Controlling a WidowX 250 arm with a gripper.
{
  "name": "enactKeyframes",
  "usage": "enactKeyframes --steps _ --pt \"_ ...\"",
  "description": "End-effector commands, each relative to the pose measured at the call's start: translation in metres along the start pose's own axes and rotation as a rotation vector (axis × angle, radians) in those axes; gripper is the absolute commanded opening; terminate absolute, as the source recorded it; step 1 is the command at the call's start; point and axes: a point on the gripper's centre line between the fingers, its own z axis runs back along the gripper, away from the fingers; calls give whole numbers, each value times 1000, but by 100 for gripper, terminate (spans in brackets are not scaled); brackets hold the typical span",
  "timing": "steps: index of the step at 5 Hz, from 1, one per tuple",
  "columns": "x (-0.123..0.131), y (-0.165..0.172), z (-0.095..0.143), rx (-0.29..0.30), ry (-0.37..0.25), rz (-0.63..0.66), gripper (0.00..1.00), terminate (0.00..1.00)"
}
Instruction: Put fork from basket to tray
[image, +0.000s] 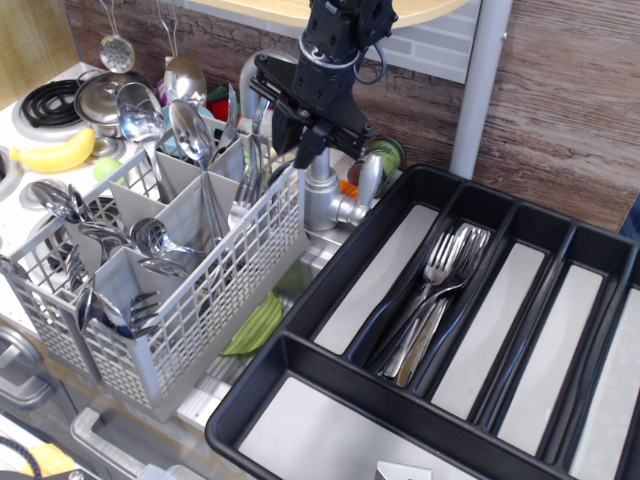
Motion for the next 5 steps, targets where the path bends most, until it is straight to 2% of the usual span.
enactKeyframes --steps 1,2,3,5 --pt "9 2 67 174 -46 5 0 0" --pt "5 11 103 279 -32 10 0 0" --pt "5 12 128 344 -29 22 0 0" --pt "10 14 174 418 -35 12 0 0"
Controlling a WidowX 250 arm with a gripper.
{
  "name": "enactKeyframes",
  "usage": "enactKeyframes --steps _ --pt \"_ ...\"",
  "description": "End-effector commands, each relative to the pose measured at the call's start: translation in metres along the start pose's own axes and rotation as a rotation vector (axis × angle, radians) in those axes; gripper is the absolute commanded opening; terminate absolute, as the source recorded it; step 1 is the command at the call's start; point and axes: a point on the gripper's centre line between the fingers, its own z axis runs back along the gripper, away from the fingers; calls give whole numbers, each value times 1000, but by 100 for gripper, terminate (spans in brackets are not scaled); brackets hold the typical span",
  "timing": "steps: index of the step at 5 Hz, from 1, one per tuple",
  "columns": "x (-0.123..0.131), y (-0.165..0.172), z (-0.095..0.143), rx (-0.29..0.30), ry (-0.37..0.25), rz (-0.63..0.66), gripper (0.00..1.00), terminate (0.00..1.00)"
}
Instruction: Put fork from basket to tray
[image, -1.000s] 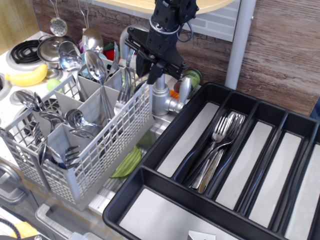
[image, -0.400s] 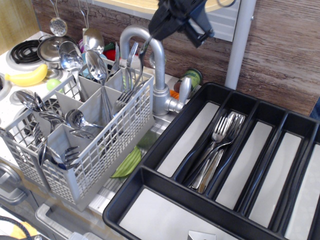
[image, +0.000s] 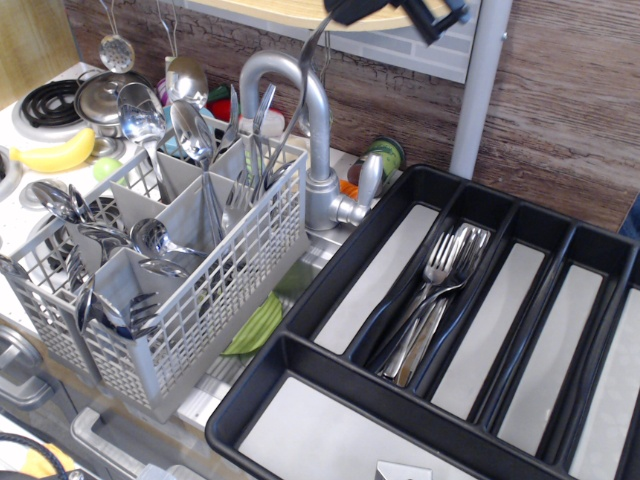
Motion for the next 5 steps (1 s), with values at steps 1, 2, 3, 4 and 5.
enactKeyframes --steps 1,2,3,4,5 --pt "4 31 47 -50 -35 44 0 0" --pt "8 23 52 -144 -20 44 0 0" --pt "15 13 47 -263 -13 42 0 0" --pt "19 -14 32 -313 15 47 0 0" --pt "20 -31 20 -389 47 43 0 0"
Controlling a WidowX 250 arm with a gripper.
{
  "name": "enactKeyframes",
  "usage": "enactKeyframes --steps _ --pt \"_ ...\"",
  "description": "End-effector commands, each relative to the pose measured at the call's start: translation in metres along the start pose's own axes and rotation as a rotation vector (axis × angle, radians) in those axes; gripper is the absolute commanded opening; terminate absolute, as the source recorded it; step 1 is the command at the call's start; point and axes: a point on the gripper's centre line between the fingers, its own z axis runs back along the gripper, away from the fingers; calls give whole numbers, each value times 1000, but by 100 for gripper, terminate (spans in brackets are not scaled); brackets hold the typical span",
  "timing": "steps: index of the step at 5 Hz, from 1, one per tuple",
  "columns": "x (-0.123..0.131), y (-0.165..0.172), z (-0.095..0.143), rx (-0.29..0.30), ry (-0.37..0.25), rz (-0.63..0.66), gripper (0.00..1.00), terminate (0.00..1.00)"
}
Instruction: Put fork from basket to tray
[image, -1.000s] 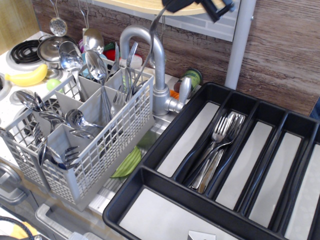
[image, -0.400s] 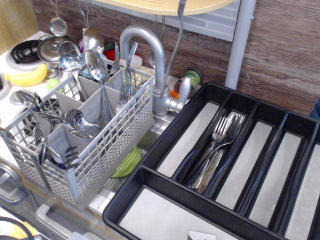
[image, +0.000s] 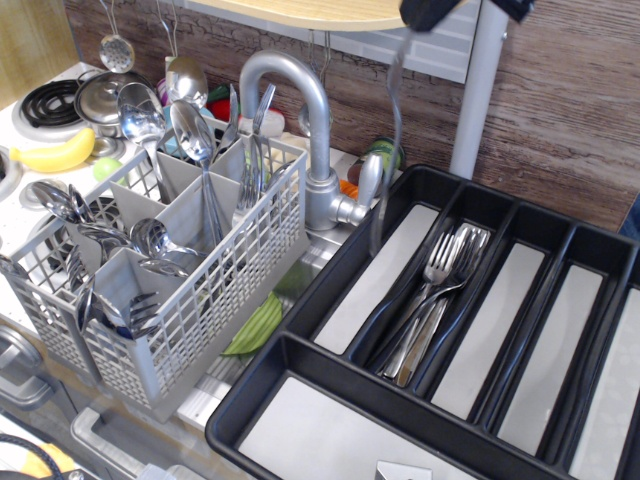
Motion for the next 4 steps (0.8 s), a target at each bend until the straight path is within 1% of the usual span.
enactKeyframes --steps 1,2,3,4 --pt "-1 -2 -8 -70 33 33 0 0" --pt "-6 -8 -21 -112 79 19 0 0" --pt "-10 -18 -40 -105 140 41 0 0" --pt "-13 -23 -55 -137 131 82 0 0"
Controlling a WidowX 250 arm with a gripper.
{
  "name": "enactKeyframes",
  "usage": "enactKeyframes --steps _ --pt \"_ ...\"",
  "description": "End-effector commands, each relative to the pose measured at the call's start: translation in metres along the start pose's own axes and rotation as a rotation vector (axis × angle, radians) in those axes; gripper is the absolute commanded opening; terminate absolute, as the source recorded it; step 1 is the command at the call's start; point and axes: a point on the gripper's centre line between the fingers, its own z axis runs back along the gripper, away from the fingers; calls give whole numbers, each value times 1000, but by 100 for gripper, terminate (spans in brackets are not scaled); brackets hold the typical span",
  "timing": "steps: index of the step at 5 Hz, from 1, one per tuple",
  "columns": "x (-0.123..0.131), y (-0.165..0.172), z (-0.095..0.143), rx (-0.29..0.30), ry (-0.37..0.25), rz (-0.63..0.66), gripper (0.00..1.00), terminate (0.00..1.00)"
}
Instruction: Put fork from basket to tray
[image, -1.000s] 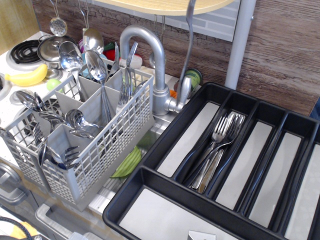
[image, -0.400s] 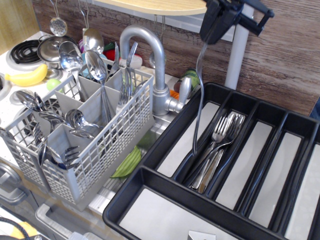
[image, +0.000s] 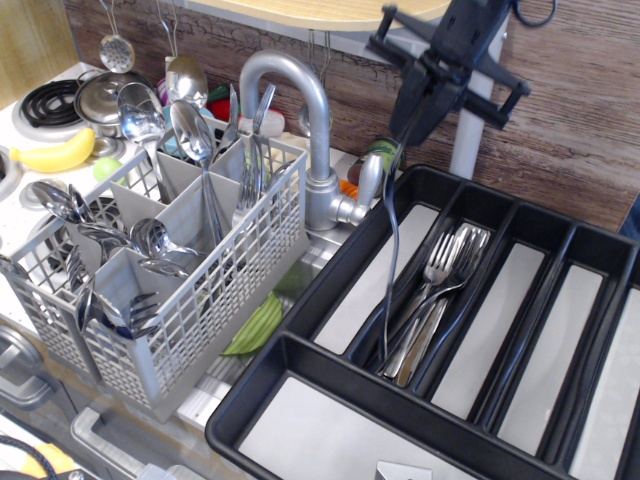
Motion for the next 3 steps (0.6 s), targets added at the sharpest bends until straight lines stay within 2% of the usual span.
enactKeyframes --steps 1,2,3 --pt "1 5 -2 -36 -78 78 0 0" --pt "-4 1 -9 -71 -116 137 0 0" --pt "-8 0 -8 -80 -150 148 100 100"
